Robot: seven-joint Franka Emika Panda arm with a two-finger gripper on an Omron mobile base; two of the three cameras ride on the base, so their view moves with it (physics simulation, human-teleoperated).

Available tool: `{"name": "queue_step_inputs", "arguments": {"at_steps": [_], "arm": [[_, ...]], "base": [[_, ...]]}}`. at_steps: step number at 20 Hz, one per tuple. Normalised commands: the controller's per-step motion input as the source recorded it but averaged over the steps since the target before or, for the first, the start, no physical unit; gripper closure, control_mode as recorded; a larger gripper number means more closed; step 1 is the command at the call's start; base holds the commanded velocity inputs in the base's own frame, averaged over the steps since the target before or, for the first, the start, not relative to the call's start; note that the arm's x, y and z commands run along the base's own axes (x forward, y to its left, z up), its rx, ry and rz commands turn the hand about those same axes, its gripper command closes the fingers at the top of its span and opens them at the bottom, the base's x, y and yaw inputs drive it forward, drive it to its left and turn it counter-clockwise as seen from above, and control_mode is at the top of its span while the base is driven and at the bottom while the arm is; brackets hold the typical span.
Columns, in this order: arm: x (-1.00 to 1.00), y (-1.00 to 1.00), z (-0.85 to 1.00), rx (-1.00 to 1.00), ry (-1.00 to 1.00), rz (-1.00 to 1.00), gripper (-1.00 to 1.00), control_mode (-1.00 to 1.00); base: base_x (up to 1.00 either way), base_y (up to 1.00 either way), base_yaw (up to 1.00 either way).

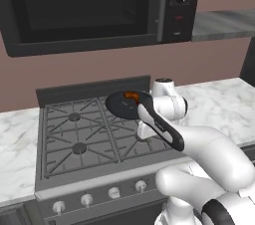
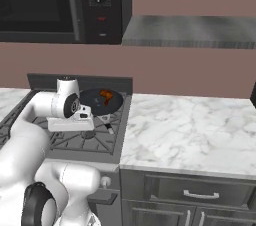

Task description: Take the chicken drumsticks from the pan and place one on each plate on the dining counter.

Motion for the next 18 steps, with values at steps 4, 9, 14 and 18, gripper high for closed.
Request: {"name": "queue_step_inputs", "arguments": {"at_steps": [4, 9, 14, 18], "arm": [[0.13, 0.0, 0.11, 0.0, -0.24, -0.07, -1.0, -1.0], [0.34, 0.0, 0.2, 0.0, -0.39, -0.25, -1.0, -1.0], [0.5, 0.0, 0.21, -0.01, -0.11, -0.15, -1.0, -1.0], [0.49, -0.12, 0.01, 0.03, -0.15, -0.16, -1.0, -1.0]], "base": [[0.0, 0.0, 0.0], [0.0, 0.0, 0.0], [0.0, 0.0, 0.0], [0.0, 0.0, 0.0]]}}
